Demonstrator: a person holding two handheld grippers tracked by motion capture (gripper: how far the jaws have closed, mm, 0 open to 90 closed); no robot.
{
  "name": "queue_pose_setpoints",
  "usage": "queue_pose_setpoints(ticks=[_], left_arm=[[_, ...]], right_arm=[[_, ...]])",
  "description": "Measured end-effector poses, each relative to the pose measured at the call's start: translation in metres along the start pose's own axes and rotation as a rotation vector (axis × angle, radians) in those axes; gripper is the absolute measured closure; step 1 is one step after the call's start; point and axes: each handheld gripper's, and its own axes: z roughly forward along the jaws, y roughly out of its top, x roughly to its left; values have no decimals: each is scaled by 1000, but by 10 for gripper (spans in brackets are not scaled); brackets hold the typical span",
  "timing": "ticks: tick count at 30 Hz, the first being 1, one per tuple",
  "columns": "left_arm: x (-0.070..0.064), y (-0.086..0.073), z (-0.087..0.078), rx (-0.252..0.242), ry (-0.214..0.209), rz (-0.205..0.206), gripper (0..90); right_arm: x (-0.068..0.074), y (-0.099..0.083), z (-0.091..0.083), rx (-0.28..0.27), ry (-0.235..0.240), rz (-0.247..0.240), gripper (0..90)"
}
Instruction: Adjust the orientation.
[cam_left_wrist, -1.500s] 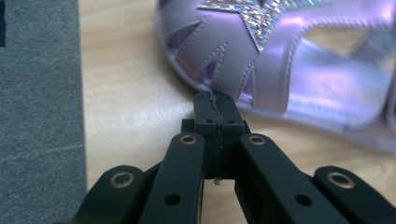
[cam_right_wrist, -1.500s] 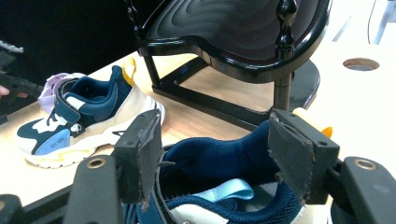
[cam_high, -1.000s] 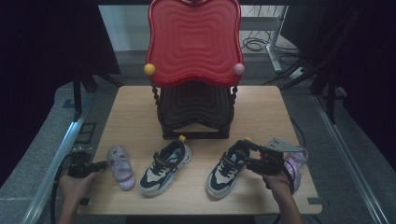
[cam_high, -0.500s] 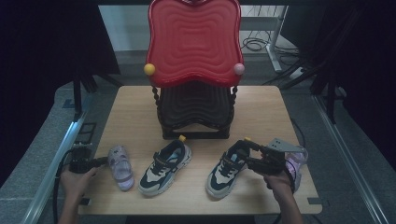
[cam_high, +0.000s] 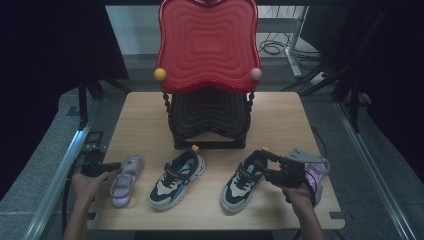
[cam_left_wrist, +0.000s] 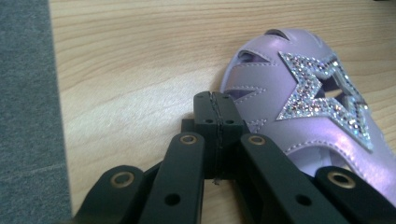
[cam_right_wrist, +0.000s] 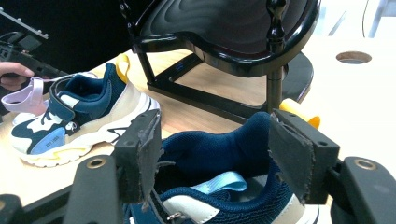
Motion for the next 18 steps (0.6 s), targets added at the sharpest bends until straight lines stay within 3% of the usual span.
queue_pose_setpoints(ticks=[12, 18], left_arm=[[-7, 9, 7, 4, -17, 46, 900], [-11, 7, -10, -109, -13, 64, 858]], right_arm=[[0, 0, 0, 2, -2, 4, 356], [0, 0, 0, 11, -11, 6, 357]])
